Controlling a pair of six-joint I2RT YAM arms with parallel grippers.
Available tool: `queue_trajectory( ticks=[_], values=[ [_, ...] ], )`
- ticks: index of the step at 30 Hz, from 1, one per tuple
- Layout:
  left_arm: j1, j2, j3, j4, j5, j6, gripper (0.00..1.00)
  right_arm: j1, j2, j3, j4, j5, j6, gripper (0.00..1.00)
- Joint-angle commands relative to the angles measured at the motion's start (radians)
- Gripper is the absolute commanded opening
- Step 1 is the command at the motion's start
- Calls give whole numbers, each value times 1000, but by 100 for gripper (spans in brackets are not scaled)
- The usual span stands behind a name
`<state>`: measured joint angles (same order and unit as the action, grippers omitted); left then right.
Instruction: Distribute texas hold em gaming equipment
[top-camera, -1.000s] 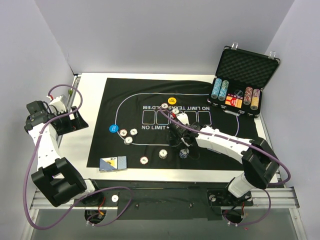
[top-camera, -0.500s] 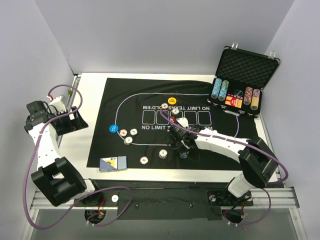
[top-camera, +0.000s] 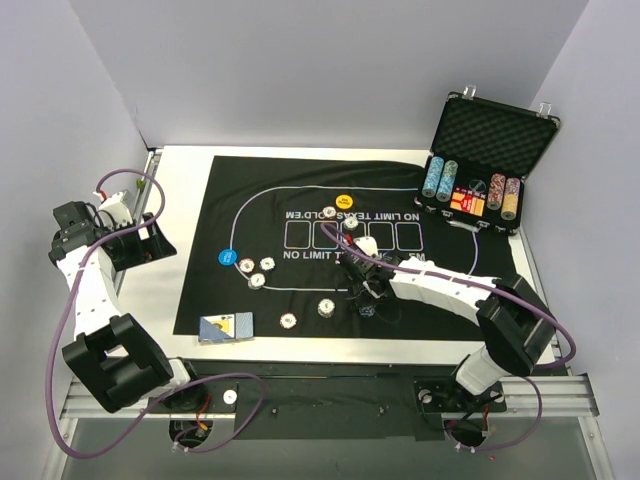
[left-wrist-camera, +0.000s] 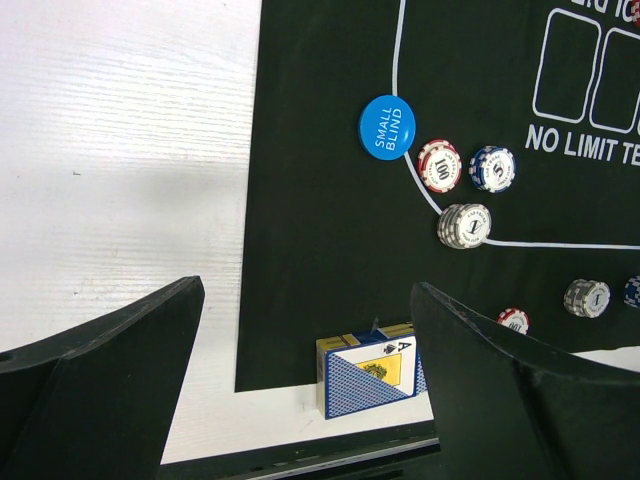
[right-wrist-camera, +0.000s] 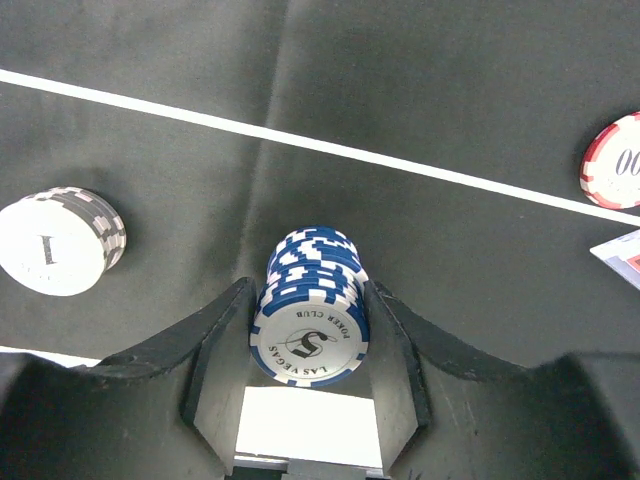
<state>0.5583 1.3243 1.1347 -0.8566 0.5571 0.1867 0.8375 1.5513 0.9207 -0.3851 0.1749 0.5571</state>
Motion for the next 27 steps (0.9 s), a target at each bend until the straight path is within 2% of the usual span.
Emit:
queue_trajectory(
  ticks=[1, 9, 15, 20, 27],
  values=[
    [6, -4, 23, 28, 7, -1, 96, -8, -26, 6, -38, 17, 6, 39],
    [6, 3, 17, 33, 15, -1, 96, -51, -80, 75, -116, 24, -28, 38],
    [6, 7, 17, 42, 20, -10, 96, -109, -63, 191, -126, 12, -46, 36],
    [6, 12, 20, 44, 18, -12, 96, -187, 87, 337, -97, 11, -68, 34],
    [6, 26, 37, 37, 15, -4, 96, -314, 393, 666, -72, -11, -59, 31]
  ],
)
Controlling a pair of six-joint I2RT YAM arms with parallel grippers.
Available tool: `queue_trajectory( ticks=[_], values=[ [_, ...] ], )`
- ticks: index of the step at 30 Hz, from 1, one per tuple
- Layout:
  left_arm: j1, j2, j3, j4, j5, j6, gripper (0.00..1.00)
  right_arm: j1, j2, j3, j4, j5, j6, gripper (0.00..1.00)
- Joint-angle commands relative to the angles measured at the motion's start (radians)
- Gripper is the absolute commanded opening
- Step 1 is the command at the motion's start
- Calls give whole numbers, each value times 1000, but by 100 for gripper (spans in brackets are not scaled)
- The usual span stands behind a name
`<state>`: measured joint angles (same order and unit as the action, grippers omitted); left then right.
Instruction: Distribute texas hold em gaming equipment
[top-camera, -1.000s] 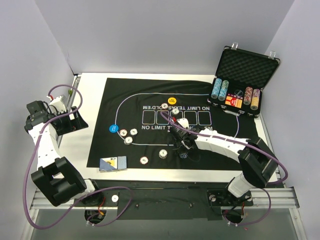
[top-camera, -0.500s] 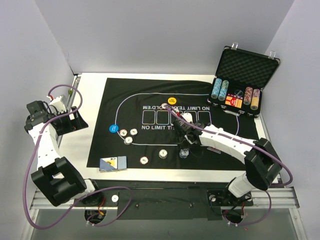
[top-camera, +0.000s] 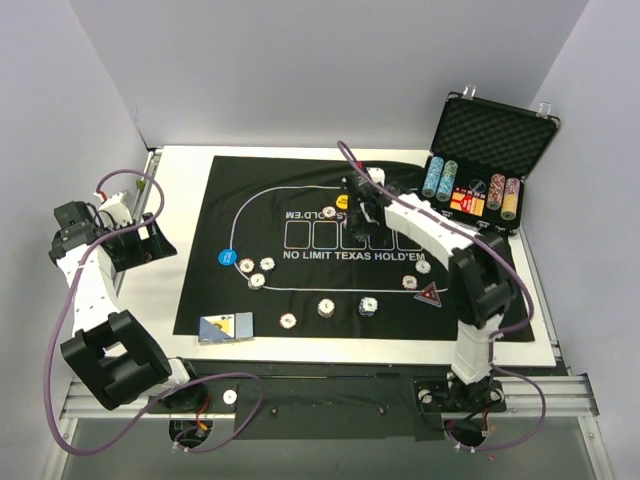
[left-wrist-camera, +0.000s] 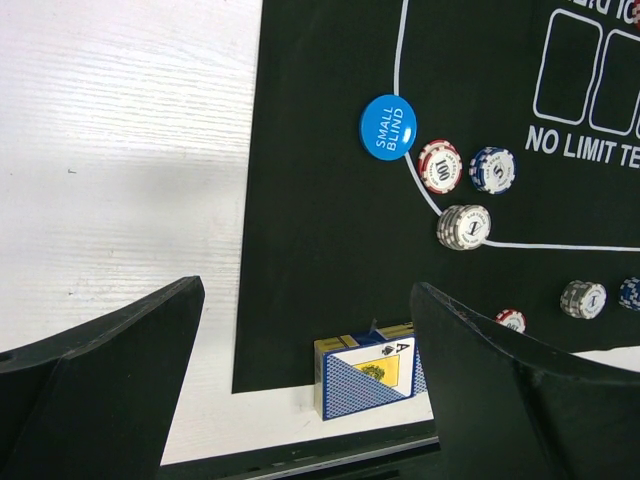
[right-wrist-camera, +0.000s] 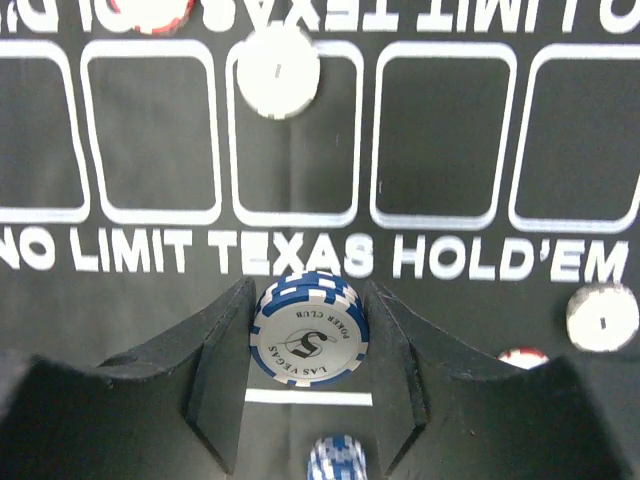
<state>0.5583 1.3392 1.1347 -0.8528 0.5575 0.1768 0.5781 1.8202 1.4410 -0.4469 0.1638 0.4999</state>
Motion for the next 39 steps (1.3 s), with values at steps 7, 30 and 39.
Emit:
queue_trajectory(
  ticks=[7, 30, 39],
  values=[
    [6, 31, 53, 34, 13, 10, 96, -112, 353, 424, -78, 36, 9, 31],
    [6, 32, 39, 49, 27, 6, 96, -201, 561, 578, -141, -84, 39, 44],
    [8, 18, 39, 37, 18, 13, 96, -204, 460, 533, -156, -38, 35, 73]
  ],
)
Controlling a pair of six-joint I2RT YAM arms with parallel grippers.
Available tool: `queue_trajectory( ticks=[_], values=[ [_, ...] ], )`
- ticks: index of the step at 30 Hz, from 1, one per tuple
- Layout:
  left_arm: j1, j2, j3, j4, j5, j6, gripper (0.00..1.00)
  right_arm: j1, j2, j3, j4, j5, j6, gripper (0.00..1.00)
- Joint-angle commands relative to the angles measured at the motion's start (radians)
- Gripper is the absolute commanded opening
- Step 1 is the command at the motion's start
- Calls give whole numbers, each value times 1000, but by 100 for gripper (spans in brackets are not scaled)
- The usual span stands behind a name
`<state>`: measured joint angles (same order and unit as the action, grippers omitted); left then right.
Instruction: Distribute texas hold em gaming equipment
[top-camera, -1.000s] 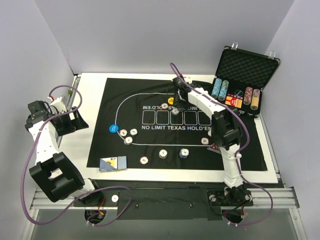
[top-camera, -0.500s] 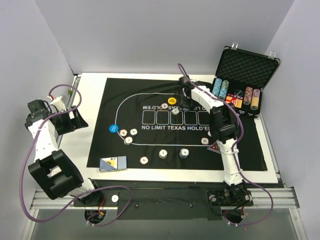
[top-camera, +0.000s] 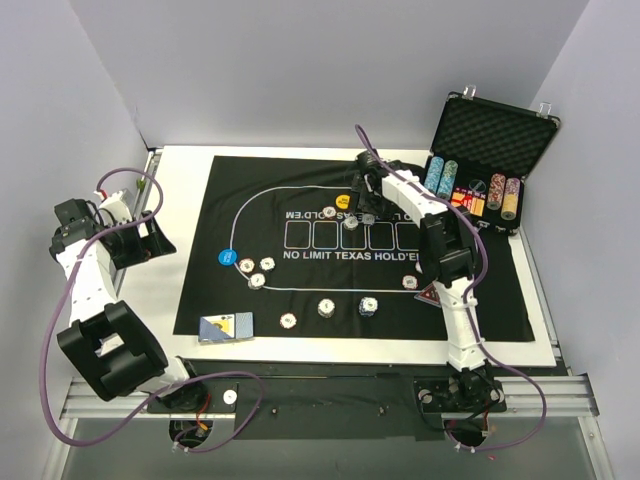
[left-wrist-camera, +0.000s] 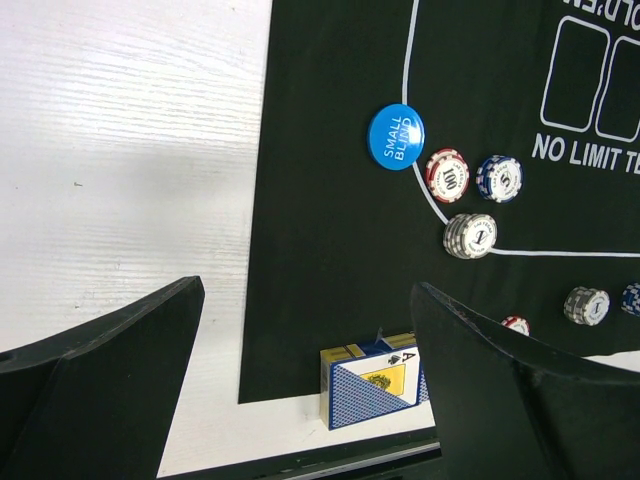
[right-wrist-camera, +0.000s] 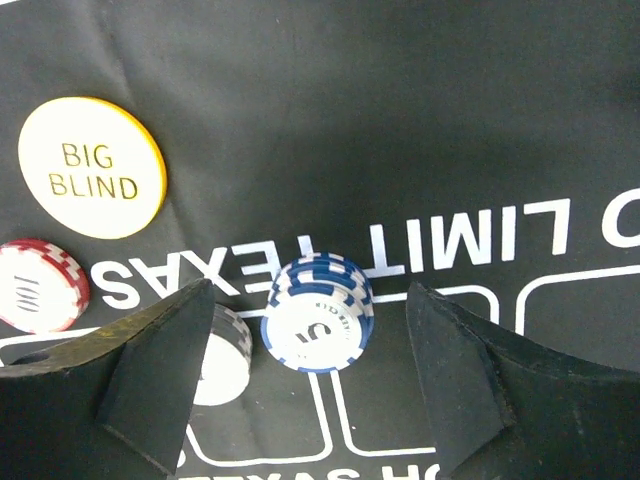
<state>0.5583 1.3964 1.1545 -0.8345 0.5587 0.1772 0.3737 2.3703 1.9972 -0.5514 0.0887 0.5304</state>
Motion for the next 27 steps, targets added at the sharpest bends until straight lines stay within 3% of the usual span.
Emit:
queue_trajectory(
  ticks=[1, 8, 17, 22, 27],
  values=[
    [8, -39, 20, 17, 18, 15, 96, 2, -112, -66, -42, 42, 5, 73],
    [8, -66, 5, 11, 26, 15, 96, 86, -549, -519, 120, 129, 20, 75],
    [9, -103, 4, -15, 26, 27, 96, 281, -907, -1026, 117, 131, 37, 78],
    [9, -109, -6, -20, 30, 24, 96, 369, -954, -1170, 154, 126, 60, 80],
    [9, -117, -3, -23, 29, 21, 96, 422, -912, -1161, 172, 121, 57, 80]
  ],
)
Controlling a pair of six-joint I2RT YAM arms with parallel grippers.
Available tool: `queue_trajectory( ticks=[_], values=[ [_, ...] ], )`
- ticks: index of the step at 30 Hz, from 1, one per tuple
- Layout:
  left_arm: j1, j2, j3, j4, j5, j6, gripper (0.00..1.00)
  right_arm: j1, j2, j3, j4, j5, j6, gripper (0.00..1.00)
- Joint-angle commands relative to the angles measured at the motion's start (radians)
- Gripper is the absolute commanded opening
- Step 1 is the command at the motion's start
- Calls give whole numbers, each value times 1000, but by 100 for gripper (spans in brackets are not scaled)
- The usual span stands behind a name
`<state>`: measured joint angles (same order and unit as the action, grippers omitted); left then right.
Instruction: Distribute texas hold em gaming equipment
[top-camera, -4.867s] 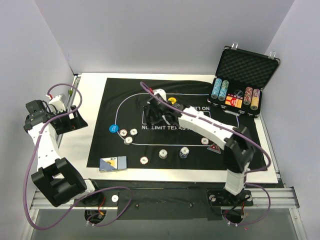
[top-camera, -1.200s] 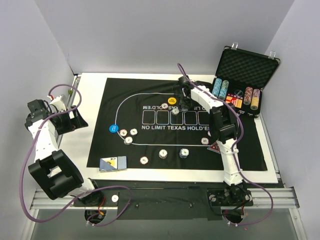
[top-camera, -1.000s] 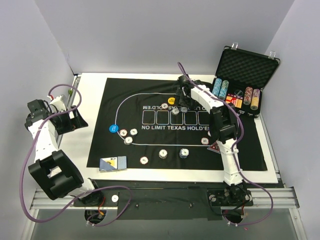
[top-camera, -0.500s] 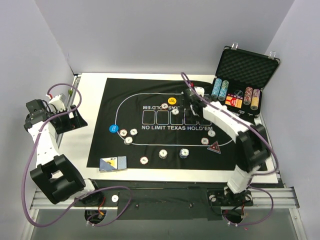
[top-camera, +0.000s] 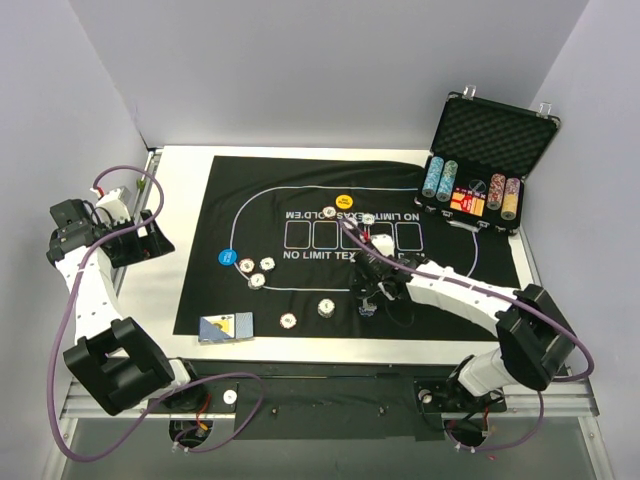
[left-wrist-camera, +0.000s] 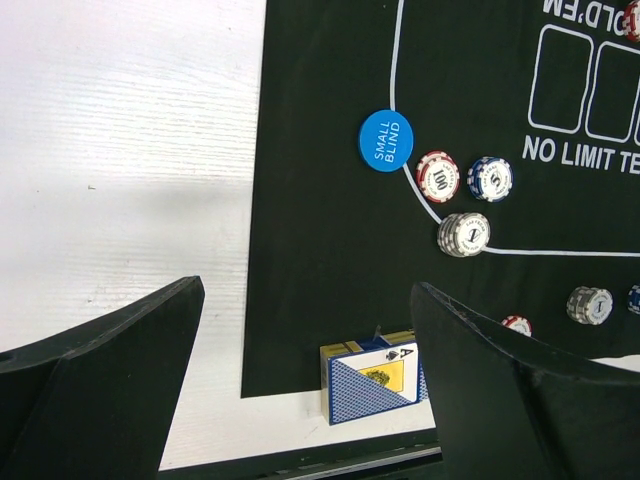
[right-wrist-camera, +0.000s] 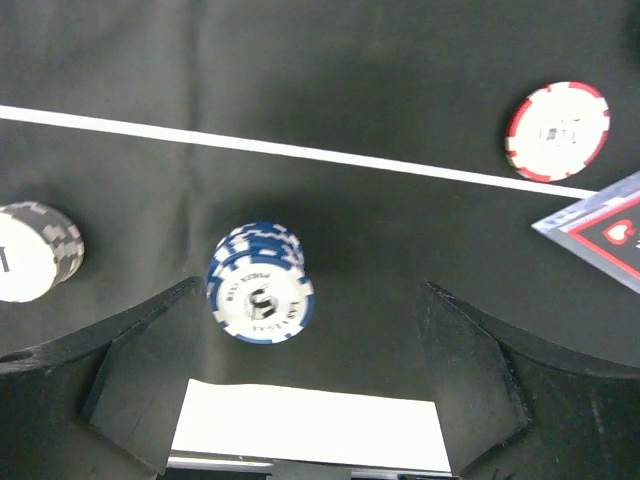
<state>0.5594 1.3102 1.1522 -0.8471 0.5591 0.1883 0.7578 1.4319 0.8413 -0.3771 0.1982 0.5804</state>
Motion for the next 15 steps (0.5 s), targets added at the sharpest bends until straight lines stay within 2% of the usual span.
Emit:
queue_trajectory(
  ticks=[1, 10, 15],
  values=[
    [8, -31, 1, -10, 24, 11, 96, 41, 33, 4, 0, 13, 7, 80],
    [8, -25, 3, -7, 21, 11, 96, 55, 70, 21, 6, 10, 9, 79],
    [7, -14, 0, -1, 21, 11, 96, 58, 101, 8, 21, -23, 7, 71]
  ],
)
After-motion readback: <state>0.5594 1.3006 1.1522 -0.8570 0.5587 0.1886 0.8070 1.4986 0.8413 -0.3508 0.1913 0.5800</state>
